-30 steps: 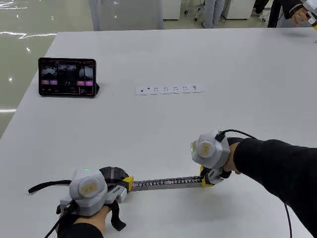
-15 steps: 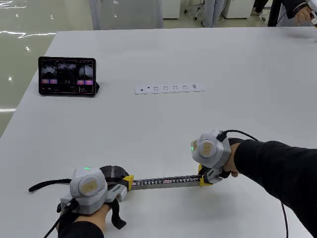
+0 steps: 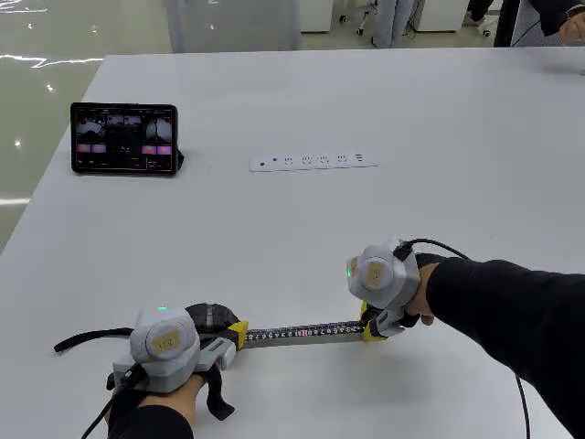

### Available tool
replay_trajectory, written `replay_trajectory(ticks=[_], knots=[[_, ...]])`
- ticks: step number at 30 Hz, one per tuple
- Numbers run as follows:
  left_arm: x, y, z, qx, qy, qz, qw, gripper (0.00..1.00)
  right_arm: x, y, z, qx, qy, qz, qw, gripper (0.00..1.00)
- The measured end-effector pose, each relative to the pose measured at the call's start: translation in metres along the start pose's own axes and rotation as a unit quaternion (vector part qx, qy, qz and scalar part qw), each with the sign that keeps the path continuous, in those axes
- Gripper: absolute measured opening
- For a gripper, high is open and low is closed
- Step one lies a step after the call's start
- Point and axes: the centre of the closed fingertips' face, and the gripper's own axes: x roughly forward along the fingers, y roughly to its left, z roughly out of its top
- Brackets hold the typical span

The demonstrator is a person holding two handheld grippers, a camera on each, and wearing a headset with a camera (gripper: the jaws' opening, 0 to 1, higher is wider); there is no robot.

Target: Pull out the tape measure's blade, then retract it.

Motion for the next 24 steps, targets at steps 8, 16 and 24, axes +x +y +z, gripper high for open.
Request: replay_trajectory(ticks=[8,16,24], knots=[[0.001,0.001,0.0,-0.003,0.003,-0.002,1.0,0.6,0.001,-0.001,0.004,0.008,-0.004,-0.003,1.0,0.1],[0.001,0.0,-0.001,-0.005,0.006,-0.003,1.0,0.6,0.003,0.001,0.01,0.006,0.001,-0.006,1.0,0.1],[0.0,0.0,-0.002,-0.006,0.015,-0.006,0.9999,0.6,0.004,0.002,0.013,0.013,-0.003,-0.006,0.9999,0.1]])
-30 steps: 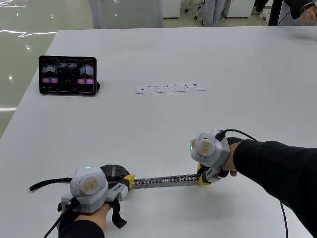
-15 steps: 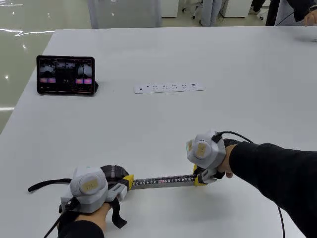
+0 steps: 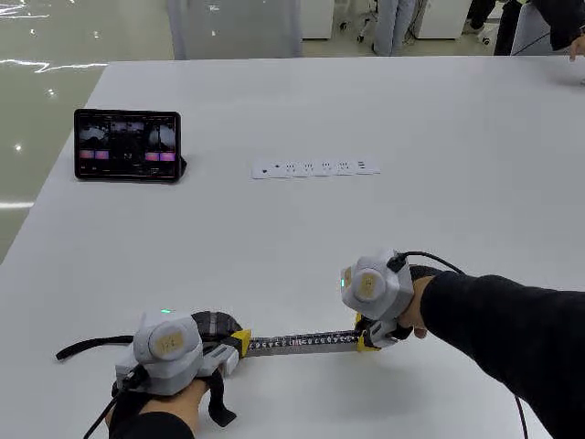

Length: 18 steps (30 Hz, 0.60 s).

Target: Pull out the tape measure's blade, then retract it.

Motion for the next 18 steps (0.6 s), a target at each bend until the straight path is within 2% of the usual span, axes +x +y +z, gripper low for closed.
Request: replay_trajectory(ticks=[18], knots=[[-0.0009,0.0002,0.0014,-0.003,-0.006,-0.005,1.0,0.59,0.0015,0.0011,0.009,0.005,-0.007,0.001,1.0,0.1]])
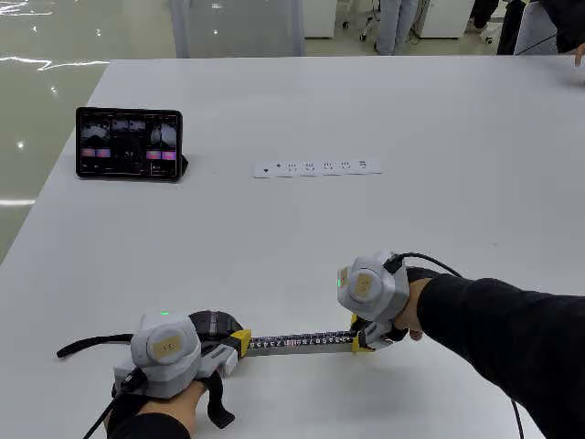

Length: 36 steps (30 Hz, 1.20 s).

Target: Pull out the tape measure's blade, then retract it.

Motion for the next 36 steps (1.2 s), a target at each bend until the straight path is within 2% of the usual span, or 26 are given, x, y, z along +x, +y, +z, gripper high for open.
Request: replay_trajectory(ticks=[10,25,36], knots=[[0.0,-0.001,0.001,-0.004,-0.002,-0.002,1.0,0.59,0.001,0.001,0.005,-0.001,-0.006,0.004,1.0,0.1],[0.001,-0.001,0.0,-0.005,0.004,0.0,1.0,0.59,0.005,0.002,0.014,-0.02,-0.02,0.007,0.9996,0.1],[0.001,0.0,-0.001,-0.006,0.008,-0.002,1.0,0.59,0.007,0.003,0.021,-0.022,-0.02,0.007,0.9995,0.1]])
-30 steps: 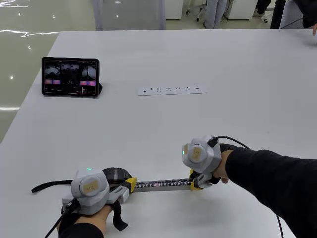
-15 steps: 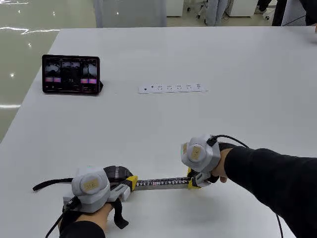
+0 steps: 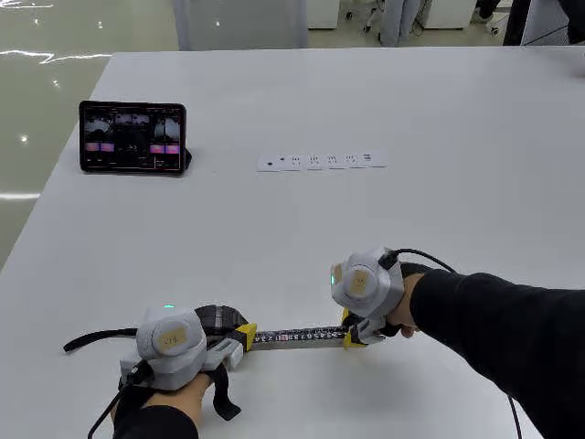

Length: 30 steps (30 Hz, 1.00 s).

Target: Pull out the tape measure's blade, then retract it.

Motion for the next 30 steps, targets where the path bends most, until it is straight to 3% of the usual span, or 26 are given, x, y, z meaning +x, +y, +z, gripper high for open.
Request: replay_trajectory(ticks=[30], knots=[[0.002,0.001,-0.001,0.006,0.003,-0.003,1.0,0.59,0.007,0.002,0.023,-0.001,-0.011,0.005,0.9999,0.1]])
